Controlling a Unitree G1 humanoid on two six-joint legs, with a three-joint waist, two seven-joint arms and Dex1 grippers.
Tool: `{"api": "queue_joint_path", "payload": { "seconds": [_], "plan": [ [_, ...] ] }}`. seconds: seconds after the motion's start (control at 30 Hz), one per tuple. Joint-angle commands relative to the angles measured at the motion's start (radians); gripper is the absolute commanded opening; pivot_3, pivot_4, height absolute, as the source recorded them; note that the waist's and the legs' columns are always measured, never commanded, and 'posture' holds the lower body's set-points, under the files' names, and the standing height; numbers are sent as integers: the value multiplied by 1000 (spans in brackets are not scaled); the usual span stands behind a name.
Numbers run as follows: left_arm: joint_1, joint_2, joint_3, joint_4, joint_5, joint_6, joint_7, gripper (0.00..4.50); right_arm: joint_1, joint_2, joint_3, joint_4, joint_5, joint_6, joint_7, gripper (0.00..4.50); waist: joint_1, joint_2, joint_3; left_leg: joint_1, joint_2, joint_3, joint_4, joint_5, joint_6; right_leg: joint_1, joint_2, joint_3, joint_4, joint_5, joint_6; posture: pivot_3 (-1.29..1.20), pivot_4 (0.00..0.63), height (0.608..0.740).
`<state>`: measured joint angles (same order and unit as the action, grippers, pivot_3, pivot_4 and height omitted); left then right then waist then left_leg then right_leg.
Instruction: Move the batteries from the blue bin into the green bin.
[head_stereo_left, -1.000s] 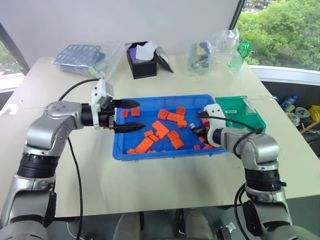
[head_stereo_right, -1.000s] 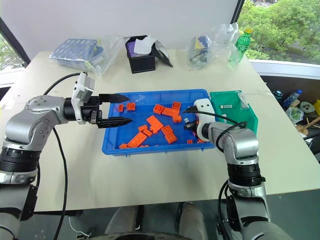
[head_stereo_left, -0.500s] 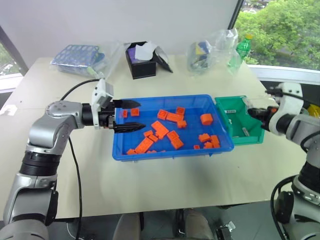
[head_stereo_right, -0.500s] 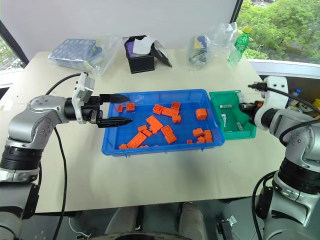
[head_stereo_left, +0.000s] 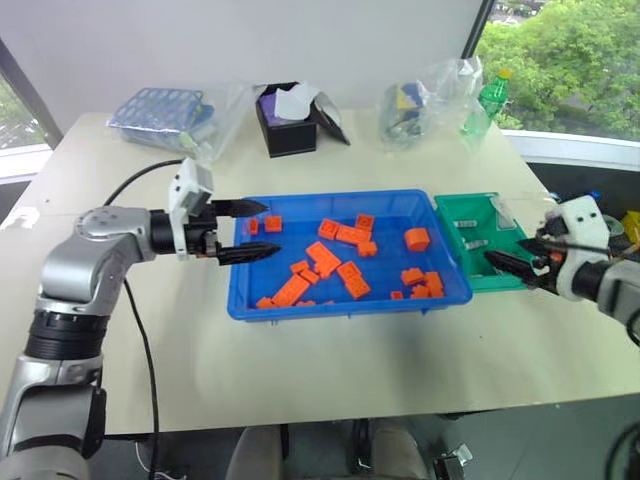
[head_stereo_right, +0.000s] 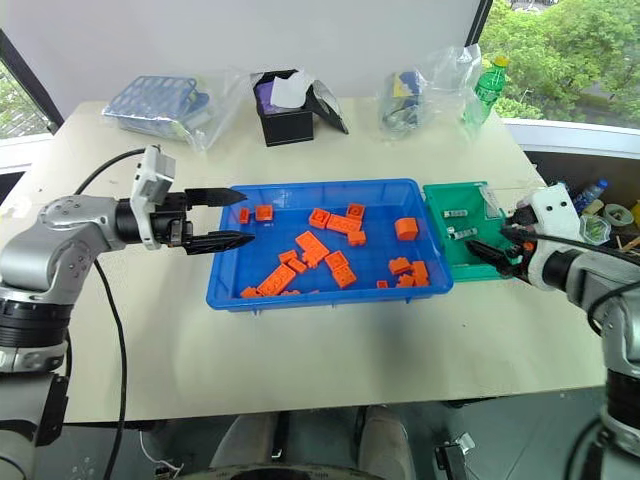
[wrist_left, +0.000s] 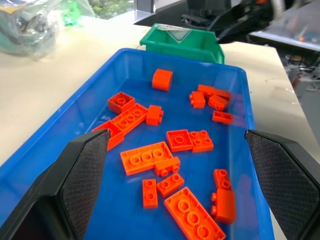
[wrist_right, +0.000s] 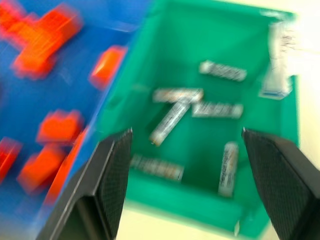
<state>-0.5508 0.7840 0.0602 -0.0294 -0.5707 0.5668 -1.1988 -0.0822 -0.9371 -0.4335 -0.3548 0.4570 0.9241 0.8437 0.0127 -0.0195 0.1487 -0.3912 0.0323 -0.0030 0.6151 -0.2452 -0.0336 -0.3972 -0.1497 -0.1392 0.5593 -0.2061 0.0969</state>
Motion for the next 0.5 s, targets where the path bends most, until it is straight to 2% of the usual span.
{"api": "queue_joint_path", "payload": {
  "seconds": [0.03, 0.2, 0.5],
  "plan": [
    [19, 69, 88, -37, -29, 14, -16, 4500, 49, -90, -167, -18, 102, -57, 211, 3556, -2, 0, 3, 0, 0, 0, 0, -1, -2, 0, 0, 0, 0, 0, 0, 0, 150, 716],
    [58, 124, 151, -50, -46, 30, -1, 4500, 91, -158, -249, 67, 150, -96, 338, 3556, 0, 0, 4, 1, 1, 1, 1, -2, -3, -4, 0, -1, -3, 0, 0, 0, 150, 716],
    [135, 152, 209, -130, -73, 61, 40, 4500, 52, -102, -212, 86, 176, -116, 271, 3556, 2, 1, 5, -2, 0, 2, 0, -2, -3, -2, -1, -1, -11, 0, 0, 0, 150, 716]
  ]
}}
